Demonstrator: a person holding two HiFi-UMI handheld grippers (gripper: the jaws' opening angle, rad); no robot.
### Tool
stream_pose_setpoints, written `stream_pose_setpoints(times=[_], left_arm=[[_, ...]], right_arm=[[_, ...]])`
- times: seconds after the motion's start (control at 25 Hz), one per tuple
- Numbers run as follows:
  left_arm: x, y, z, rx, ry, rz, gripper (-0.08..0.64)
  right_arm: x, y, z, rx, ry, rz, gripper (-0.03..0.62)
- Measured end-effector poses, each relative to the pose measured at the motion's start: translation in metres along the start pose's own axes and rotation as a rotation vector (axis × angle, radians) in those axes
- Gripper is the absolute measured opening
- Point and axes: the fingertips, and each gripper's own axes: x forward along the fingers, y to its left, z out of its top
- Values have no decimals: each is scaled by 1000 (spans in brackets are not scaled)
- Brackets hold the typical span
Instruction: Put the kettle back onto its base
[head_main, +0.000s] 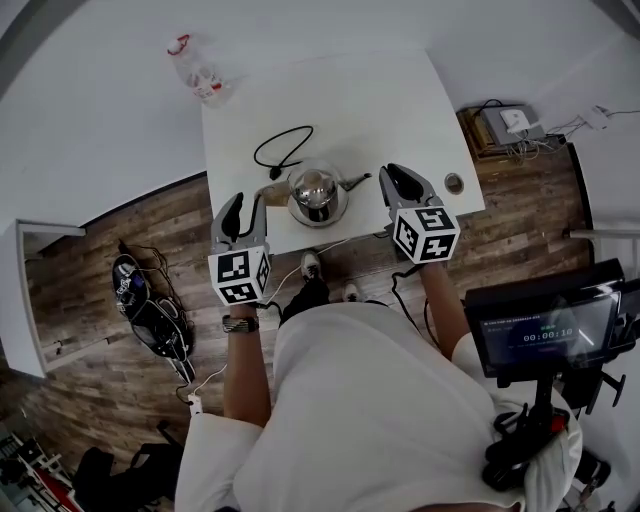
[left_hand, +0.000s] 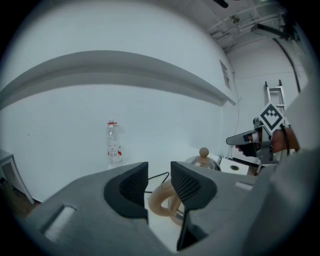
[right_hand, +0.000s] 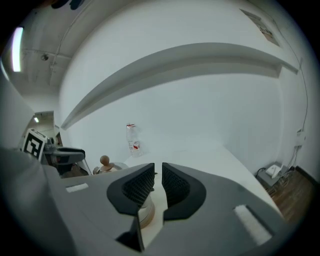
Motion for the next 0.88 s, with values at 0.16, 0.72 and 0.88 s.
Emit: stream_pose_setpoints(times=[0.16,0.72,0.88], left_arm=[[2,-3,38,36,-64,2,118],[-38,-12,185,169,-328,-17,6],[-36,-3,189,169,-346,5,6]], right_arm=[[-8,3,32,-88,-39,-40,17],[-50,38,171,-261,-314,-43,2],[-48,44,183,-275,-336,-54,2]])
